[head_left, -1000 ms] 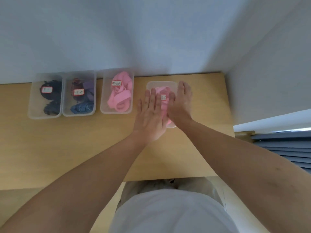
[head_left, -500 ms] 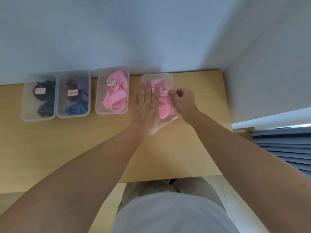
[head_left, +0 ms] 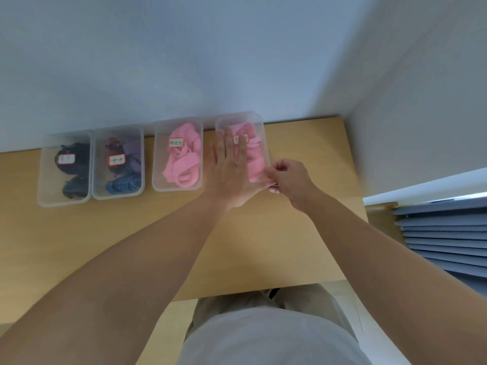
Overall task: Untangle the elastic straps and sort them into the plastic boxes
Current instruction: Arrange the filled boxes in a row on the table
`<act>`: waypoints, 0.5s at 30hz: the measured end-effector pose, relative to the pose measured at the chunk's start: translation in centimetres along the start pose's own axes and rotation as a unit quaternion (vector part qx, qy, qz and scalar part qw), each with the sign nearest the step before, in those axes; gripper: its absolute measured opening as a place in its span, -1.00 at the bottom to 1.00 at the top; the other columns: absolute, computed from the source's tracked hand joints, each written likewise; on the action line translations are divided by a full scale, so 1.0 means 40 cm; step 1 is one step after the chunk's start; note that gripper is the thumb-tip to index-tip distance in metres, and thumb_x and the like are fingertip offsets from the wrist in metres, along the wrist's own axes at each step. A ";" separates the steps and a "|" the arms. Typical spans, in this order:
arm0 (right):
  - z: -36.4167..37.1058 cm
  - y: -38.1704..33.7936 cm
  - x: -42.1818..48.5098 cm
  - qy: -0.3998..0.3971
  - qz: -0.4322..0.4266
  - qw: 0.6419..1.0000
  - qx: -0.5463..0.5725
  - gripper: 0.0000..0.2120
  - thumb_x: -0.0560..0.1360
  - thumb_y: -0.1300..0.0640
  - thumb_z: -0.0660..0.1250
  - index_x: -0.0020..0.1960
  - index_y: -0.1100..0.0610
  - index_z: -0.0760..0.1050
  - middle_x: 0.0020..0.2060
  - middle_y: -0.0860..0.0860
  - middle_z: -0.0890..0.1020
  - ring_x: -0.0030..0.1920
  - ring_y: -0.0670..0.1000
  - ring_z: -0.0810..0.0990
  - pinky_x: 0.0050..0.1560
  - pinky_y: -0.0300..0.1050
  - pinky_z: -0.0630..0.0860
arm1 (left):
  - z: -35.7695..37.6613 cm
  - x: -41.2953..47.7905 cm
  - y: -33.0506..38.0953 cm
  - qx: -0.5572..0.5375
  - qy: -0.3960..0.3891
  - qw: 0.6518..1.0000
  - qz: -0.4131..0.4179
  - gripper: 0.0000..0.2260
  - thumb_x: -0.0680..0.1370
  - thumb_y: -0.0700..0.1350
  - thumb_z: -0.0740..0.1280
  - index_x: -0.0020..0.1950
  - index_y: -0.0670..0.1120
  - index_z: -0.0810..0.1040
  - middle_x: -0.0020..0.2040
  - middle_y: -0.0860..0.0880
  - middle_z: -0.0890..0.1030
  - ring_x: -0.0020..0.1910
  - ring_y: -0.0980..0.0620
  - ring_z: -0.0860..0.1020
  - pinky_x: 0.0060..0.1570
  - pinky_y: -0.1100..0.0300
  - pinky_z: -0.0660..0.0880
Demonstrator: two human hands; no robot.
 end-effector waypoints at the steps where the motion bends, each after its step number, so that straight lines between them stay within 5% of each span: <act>1: 0.003 -0.002 0.003 -0.004 0.008 1.000 0.003 -0.85 0.57 0.25 0.40 -0.16 0.20 0.50 -0.27 0.12 0.58 -0.33 -0.01 0.58 -0.33 -0.21 0.58 | -0.005 0.001 0.002 0.002 -0.010 1.000 0.006 0.15 0.34 0.63 -0.12 0.66 -0.17 -0.21 0.65 -0.26 -0.24 0.62 -0.26 -0.28 0.59 -0.19 -0.23; 7: 0.027 -0.016 0.003 0.004 0.012 1.000 0.000 -0.88 0.59 0.24 0.37 -0.10 0.25 0.50 -0.30 0.14 0.66 -0.39 -0.02 0.61 -0.32 -0.17 0.60 | -0.007 -0.033 -0.004 -0.009 -0.011 1.000 0.011 -0.31 0.71 0.16 0.00 0.65 -0.27 -0.15 0.64 -0.29 -0.24 0.64 -0.22 -0.24 0.55 0.00 -0.33; 15: 0.038 -0.012 -0.002 0.002 0.052 0.999 -0.008 -0.86 0.63 0.22 0.32 -0.10 0.20 0.46 -0.34 0.10 0.63 -0.42 -0.05 0.58 -0.44 -0.20 0.50 | 0.031 -0.055 -0.003 -0.037 -0.016 0.999 0.023 -0.21 0.64 0.31 -0.20 0.63 -0.24 -0.26 0.61 -0.26 -0.37 0.59 -0.21 -0.40 0.60 -0.11 -0.28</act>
Point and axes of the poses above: each hand's wrist, its own x-axis towards the middle knuckle, its own z-axis out of the palm, y = z × x, the point moved 7 cm from there along x, towards the middle knuckle
